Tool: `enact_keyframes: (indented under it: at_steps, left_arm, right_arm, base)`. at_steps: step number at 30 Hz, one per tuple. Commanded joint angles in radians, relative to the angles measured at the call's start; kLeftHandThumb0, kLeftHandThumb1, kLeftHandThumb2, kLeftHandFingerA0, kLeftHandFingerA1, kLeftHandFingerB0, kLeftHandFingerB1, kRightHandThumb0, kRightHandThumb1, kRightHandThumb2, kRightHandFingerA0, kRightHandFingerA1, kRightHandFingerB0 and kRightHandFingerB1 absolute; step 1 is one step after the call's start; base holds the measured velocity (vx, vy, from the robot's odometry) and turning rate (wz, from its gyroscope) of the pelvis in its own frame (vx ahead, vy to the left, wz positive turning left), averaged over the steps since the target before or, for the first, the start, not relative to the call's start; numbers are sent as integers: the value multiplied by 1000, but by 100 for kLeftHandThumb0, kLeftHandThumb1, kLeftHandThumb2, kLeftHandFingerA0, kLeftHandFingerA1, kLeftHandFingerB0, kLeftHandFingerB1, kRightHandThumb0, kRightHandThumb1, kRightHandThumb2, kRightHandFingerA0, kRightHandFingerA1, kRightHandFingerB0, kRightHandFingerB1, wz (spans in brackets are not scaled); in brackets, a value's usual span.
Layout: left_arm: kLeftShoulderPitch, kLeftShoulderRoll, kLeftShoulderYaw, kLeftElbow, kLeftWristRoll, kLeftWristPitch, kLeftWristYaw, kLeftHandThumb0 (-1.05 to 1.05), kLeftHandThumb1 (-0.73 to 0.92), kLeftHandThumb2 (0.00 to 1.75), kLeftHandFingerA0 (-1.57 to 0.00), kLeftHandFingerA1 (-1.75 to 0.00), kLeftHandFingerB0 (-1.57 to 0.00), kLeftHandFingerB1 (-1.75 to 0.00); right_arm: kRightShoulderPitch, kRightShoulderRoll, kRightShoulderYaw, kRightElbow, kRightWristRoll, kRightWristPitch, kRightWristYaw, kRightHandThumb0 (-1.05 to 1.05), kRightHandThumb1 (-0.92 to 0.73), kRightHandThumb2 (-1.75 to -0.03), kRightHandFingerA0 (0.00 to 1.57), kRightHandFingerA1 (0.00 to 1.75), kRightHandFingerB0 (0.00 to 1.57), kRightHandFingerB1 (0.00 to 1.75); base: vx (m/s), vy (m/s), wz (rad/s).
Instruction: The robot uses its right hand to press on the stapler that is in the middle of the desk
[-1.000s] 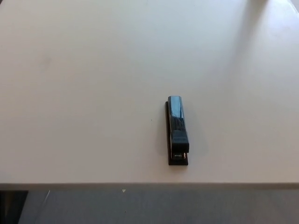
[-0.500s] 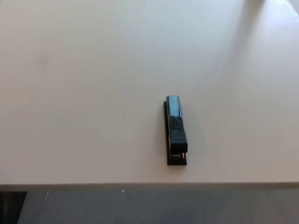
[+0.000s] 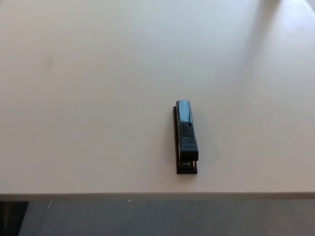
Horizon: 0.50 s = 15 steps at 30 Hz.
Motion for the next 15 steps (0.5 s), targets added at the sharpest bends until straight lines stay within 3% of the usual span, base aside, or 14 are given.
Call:
enact_keyframes:
  at_steps: [1,2,3,6,8,9,11,12,14,15]
  left_arm:
    - [2,30,8,19,-13,-52,-9,-50,92,92,-3,-32,-3,-25]
    - [3,29,7,14,-12,-51,-7,-50,92,90,-4,-30,-3,-24]
    - [-1,30,9,18,-15,-45,-10,-50,92,89,-4,-30,-3,-24]
    - [-8,29,8,30,-13,-46,-6,-50,92,90,-4,-31,-2,-24]
    - [-11,27,6,32,-12,-40,-7,-51,92,91,-7,-32,-1,-24]
    - [-11,28,4,31,-9,-38,-4,-56,89,106,-5,-37,0,-27]
    - [-10,29,2,32,-5,-41,3,-56,89,104,-7,-37,-1,-27]
    - [-10,27,1,27,-5,-38,4,-51,92,91,-5,-34,-4,-26]
    - [-6,29,5,31,-11,-50,-9,-50,92,92,-3,-32,-3,-25]
    - [-2,29,8,33,-14,-49,-10,-50,92,92,-3,-32,-3,-25]
  right_arm:
    - [-218,91,306,-465,71,222,-33,-13,-76,-73,139,95,77,51]
    - [-283,130,374,-494,7,250,-86,-13,-73,-72,135,106,93,58]
    - [-315,169,430,-503,21,259,-46,-4,-76,-78,131,106,95,88]
    - [-350,294,543,-527,15,292,-40,-2,-67,-91,128,110,89,104]
    - [-351,365,623,-552,-50,306,-66,-2,-65,-96,127,113,88,108]
    - [-351,405,661,-567,-75,314,-85,-1,-64,-99,126,117,87,109]
    - [-346,461,722,-592,-128,333,-115,-2,-67,-98,124,124,85,110]
    - [-342,492,758,-589,-166,331,-124,0,-67,-97,125,126,81,113]
    - [-352,574,819,-513,-206,289,-115,-5,-67,-86,131,108,83,110]
    - [-358,619,852,-468,-216,277,-109,-5,-67,-86,131,108,83,110]
  base:
    - [0,0,0]
    - [0,0,0]
    - [0,0,0]
    - [0,0,0]
    - [0,0,0]
    - [0,0,0]
    - [0,0,0]
    - [0,0,0]
    - [0,0,0]
    - [0,0,0]
